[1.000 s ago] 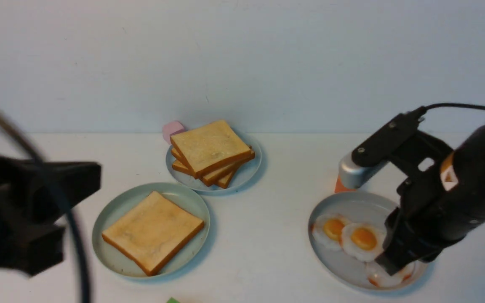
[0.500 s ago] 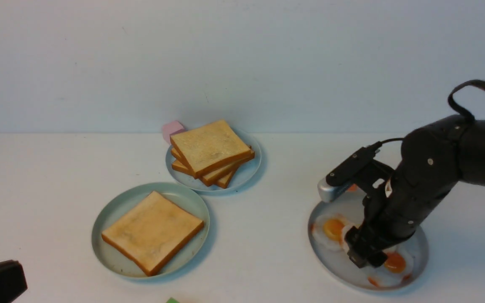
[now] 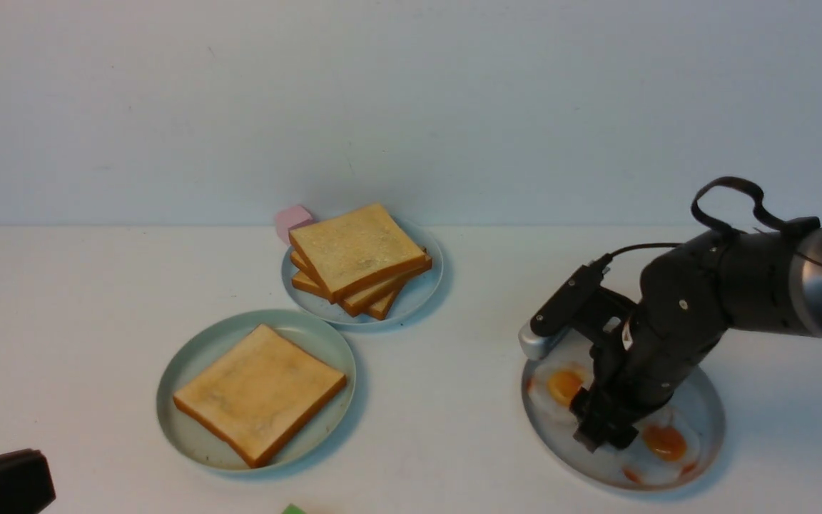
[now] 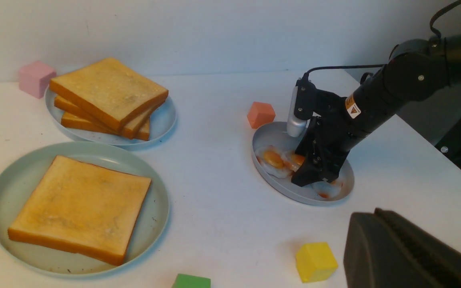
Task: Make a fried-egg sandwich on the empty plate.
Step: Use the right arm to grab a fried egg
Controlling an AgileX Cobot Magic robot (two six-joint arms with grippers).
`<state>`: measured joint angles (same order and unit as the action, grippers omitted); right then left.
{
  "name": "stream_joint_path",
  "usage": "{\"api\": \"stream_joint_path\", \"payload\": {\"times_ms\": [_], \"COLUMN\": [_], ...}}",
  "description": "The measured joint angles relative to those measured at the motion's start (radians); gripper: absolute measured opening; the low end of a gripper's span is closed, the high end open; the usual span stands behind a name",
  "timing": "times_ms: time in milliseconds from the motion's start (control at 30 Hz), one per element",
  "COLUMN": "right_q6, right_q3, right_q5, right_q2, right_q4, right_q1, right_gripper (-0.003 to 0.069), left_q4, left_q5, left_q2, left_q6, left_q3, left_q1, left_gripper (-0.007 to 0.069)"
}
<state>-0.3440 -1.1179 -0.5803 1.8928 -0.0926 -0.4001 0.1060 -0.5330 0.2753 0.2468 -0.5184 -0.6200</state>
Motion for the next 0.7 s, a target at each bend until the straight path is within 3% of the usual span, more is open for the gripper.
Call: {"api": "stream_joint_path", "payload": {"times_ms": [700], "right_q6": [0.000], "right_q3": [-0.032], "right_q5": [-0.197], "right_q2": [-0.182], "right_q4": [-0.021], "right_q1": [-0.027], "right_gripper": [0.0496], "left_q4": [0.013], "left_q5": [0.001], "left_q2": [0.000], "left_q6": [0.000], "left_q3": [0.000], "left_q1": [0.000], "left_gripper": [-0.0013]}}
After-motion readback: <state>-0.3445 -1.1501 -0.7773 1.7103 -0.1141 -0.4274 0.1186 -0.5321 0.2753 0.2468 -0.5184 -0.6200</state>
